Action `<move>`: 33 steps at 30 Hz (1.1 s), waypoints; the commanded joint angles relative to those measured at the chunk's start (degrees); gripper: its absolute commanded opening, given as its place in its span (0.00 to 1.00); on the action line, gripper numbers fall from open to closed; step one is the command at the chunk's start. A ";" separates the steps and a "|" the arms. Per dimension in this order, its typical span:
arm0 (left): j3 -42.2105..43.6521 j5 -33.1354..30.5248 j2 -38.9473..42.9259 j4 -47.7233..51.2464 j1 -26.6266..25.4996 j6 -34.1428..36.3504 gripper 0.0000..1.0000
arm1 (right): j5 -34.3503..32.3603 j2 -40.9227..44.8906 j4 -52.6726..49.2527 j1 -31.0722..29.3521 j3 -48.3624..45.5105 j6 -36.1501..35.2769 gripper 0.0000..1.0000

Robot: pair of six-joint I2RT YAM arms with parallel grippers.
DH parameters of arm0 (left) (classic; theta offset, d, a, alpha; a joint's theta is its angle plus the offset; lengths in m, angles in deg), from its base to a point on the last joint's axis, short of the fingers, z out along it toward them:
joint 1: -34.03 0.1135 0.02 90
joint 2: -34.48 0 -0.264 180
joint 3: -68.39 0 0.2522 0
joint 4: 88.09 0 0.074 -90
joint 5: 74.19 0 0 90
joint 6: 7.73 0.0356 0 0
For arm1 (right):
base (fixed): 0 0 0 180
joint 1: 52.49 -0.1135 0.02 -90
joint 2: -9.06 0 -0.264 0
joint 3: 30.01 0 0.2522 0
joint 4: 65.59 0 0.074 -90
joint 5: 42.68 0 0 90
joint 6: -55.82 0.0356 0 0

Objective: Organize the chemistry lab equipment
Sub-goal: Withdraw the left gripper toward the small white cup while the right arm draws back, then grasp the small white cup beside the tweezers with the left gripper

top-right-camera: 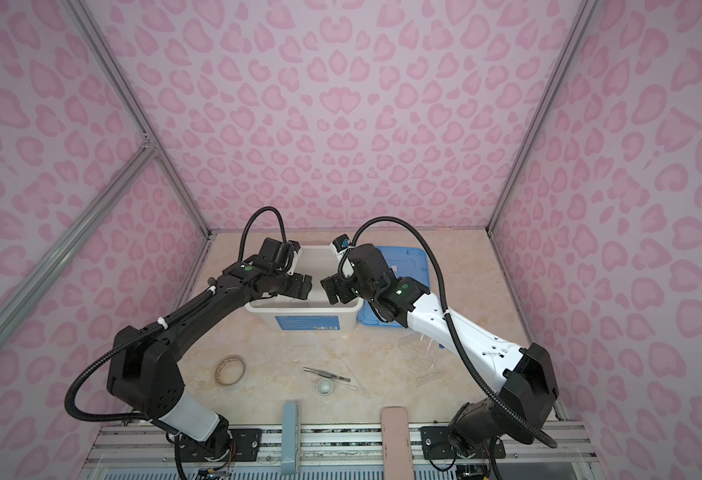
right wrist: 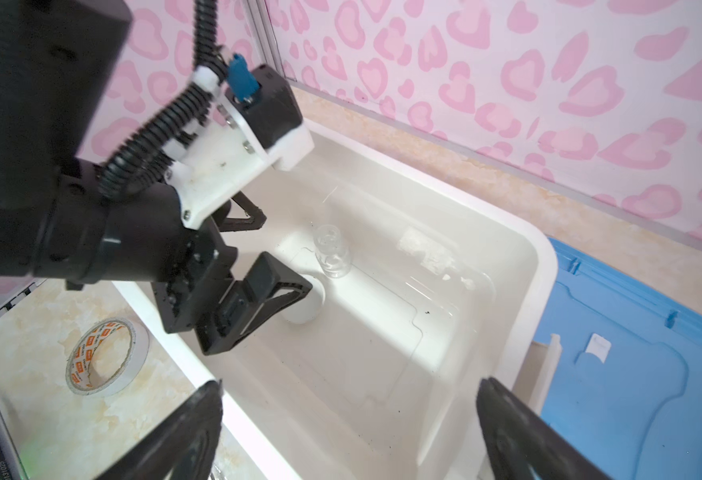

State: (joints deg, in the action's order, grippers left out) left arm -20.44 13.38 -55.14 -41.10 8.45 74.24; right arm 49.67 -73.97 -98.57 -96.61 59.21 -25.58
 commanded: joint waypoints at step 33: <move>18.36 0.13 23.86 8.66 -35.05 -31.90 0.86 | 2.68 34.59 -16.89 -0.84 -25.03 5.24 0.98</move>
State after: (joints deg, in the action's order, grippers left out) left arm -3.72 15.85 -30.34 -28.75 -24.49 47.84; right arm 53.67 -39.94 -114.03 -97.37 35.04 -22.35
